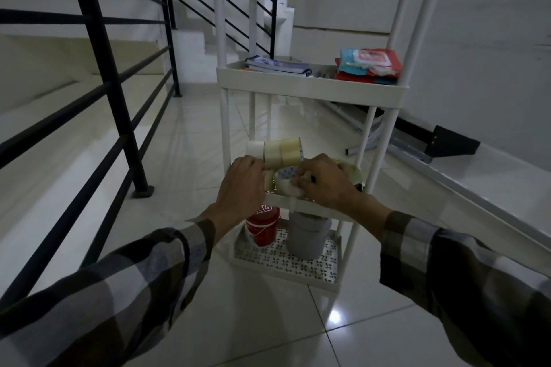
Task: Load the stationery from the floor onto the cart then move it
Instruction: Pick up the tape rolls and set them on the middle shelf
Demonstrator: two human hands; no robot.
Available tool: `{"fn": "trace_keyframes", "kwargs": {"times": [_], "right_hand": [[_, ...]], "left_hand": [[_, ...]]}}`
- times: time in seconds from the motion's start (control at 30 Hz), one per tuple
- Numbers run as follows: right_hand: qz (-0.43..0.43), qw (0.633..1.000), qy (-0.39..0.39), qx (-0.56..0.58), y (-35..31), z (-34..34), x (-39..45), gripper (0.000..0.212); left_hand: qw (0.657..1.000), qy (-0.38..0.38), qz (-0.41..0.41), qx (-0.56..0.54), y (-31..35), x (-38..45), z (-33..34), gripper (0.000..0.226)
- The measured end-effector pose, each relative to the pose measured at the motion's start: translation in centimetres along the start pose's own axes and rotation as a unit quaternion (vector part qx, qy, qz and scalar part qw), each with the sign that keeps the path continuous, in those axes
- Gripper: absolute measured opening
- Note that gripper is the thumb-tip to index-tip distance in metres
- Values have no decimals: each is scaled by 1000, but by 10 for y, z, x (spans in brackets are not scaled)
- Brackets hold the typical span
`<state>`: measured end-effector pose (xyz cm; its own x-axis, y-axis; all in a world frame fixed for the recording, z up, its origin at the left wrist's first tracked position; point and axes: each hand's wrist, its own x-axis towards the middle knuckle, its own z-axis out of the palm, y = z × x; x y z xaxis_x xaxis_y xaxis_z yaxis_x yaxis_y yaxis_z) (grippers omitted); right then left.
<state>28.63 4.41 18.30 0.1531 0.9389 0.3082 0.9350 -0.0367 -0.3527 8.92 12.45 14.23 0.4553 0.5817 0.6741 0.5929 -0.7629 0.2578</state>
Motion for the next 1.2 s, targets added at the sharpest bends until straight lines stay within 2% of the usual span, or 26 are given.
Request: {"fn": "trace_keyframes", "kwargs": {"times": [0.1, 0.23, 0.37, 0.43, 0.6, 0.7, 0.8, 0.93, 1.2], "right_hand": [[-4, 1000, 29, 2, -1, 1, -6, 14], [5, 996, 40, 76, -5, -8, -1, 23], [14, 999, 28, 31, -8, 6, -12, 21], [18, 998, 62, 4, -7, 17, -19, 20], [13, 993, 115, -33, -11, 23, -23, 37], [-8, 988, 146, -45, -13, 26, -33, 48], [-26, 982, 176, -67, -12, 30, -40, 44], [-20, 985, 166, -51, -12, 32, -41, 41], [4, 989, 146, -35, -21, 32, -46, 49]], "left_hand": [[1000, -1, -2, 6, 0, 0, 0, 15], [1000, -5, -15, 11, 0, 0, 0, 18], [1000, -7, -16, 8, 2, -1, 1, 19], [1000, -4, -14, -1, 2, -2, 1, 18], [1000, -4, -11, -27, 3, -8, -2, 26], [1000, 3, -1, -11, 4, -12, -7, 36], [999, 22, -7, 29, 6, -17, -12, 39], [999, -1, 2, 50, 3, -24, -12, 38], [1000, -28, 12, 3, 4, -30, -17, 53]]}}
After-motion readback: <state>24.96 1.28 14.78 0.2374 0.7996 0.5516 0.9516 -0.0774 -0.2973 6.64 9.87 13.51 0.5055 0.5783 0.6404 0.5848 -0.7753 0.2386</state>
